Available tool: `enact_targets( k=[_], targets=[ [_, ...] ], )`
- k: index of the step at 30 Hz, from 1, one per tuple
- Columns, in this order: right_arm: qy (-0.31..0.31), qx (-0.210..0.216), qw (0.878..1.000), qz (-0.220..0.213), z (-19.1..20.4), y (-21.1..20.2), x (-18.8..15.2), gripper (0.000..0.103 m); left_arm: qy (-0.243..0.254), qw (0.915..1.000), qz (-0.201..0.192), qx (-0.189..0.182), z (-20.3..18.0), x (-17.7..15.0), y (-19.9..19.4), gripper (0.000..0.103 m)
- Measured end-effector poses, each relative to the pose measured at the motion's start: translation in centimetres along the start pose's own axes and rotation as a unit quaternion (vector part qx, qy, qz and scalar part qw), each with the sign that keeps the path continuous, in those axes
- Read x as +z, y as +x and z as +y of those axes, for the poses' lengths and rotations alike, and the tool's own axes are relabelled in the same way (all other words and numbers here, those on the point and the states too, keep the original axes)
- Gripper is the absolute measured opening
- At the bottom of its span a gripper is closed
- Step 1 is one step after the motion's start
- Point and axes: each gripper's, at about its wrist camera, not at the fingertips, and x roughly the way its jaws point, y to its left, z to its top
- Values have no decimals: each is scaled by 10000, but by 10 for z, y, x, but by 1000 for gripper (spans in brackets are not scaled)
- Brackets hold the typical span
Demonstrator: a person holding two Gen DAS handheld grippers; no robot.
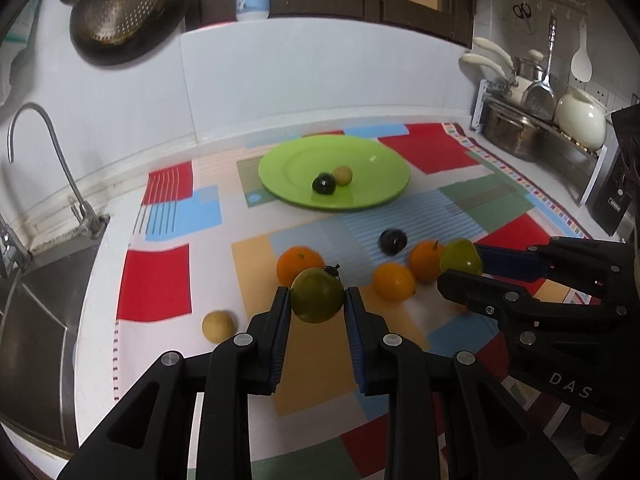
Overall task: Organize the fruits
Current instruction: 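Grasp a green fruit with the right tool while the left tool grasps a yellow-green fruit, then carry both green fruits with both tools over the green plate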
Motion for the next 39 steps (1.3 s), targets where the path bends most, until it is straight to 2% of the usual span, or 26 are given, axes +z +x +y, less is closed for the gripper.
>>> enact_targets(
  k=[12, 25, 39],
  targets=[
    [-77, -83, 9989, -465, -14, -25, 29, 30, 156, 9990, -421, 17, -9, 36, -14, 27],
    [-24, -28, 9957, -928, -30, -34, 69, 30, 299, 9954, -911, 90, -12, 86, -20, 27],
    [153, -55, 9958, -904, -62, -3, 112, 30, 401, 9947, -927, 215, -8, 126, 17, 27]
  ],
)
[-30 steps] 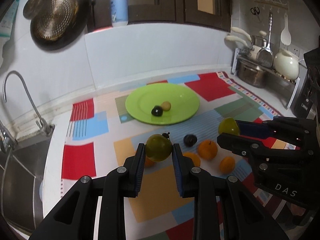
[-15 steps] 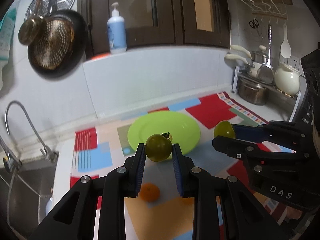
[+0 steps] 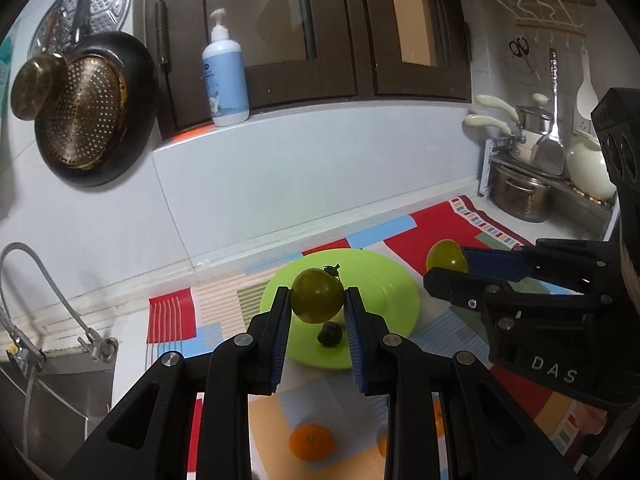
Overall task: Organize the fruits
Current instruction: 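Carry both green fruits with both tools over the green plate, then open both tools to release the green fruits onto the plate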
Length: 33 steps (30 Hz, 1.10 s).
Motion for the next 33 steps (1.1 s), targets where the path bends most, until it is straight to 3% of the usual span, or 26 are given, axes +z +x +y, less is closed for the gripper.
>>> enact_targets(
  k=[16, 33],
  targets=[
    [2, 21, 9995, 320, -25, 69, 26, 30, -404, 9976, 545, -166, 22, 22, 82, 27],
    [306, 155, 9946, 976, -58, 152, 20, 30, -533, 9893, 1339, -237, 28, 7, 162, 27]
  ],
)
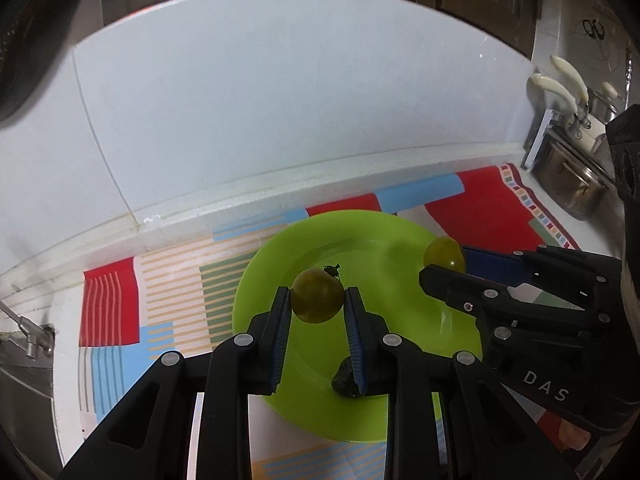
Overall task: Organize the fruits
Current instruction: 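Open both tools to release the green fruits onto the plate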
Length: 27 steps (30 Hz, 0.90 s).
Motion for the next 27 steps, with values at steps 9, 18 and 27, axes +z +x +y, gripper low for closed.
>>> enact_targets(
  k=[9, 18, 27],
  targets=[
    [58, 18, 9995, 311, -7, 27, -7, 30, 29, 9994, 337, -53, -1, -2, 23, 27],
    [73, -55, 9992, 389, -10, 33, -8, 30, 27, 9994, 350, -55, -1, -2, 28, 33],
    [60, -134, 9997, 218, -6, 12, -8, 31, -79, 9997, 209, -39, 2, -5, 7, 37]
  ],
)
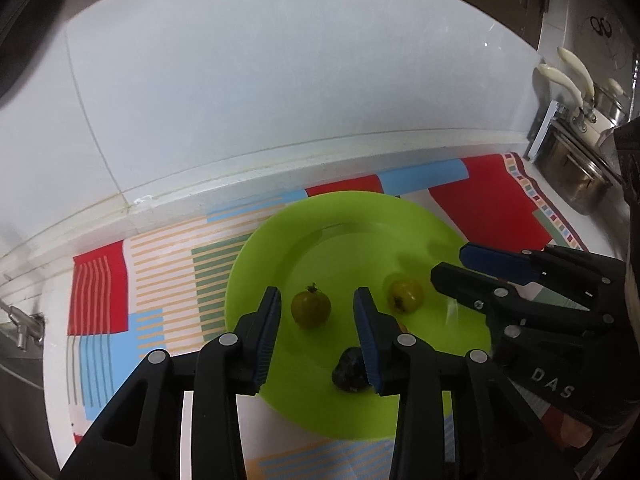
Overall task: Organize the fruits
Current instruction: 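Open both tools to release the green fruits onto the plate, then withdraw both tools from the plate toward the remaining oranges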
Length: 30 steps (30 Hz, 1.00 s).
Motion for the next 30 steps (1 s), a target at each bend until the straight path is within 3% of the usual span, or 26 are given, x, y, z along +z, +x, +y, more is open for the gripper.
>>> enact_targets(
  k=[8, 15, 20, 30],
  targets=[
    [-4, 65, 9997, -241, 11, -39, -5, 31, 58, 9993, -380, 12, -5, -8, -47, 42],
    [-60, 52, 9988, -474, 25, -80, -16, 38, 117, 9971, -747, 28, -9, -20, -93, 51],
    [-55, 7, 9977, -668, 32, -108, -26, 45, 154, 9961, -874, -9, -13, -34, -117, 53],
    [-94, -164, 9956, -917, 49, -155, -57, 45, 358, 9938, -1050, -104, -22, -67, -157, 60]
  ],
)
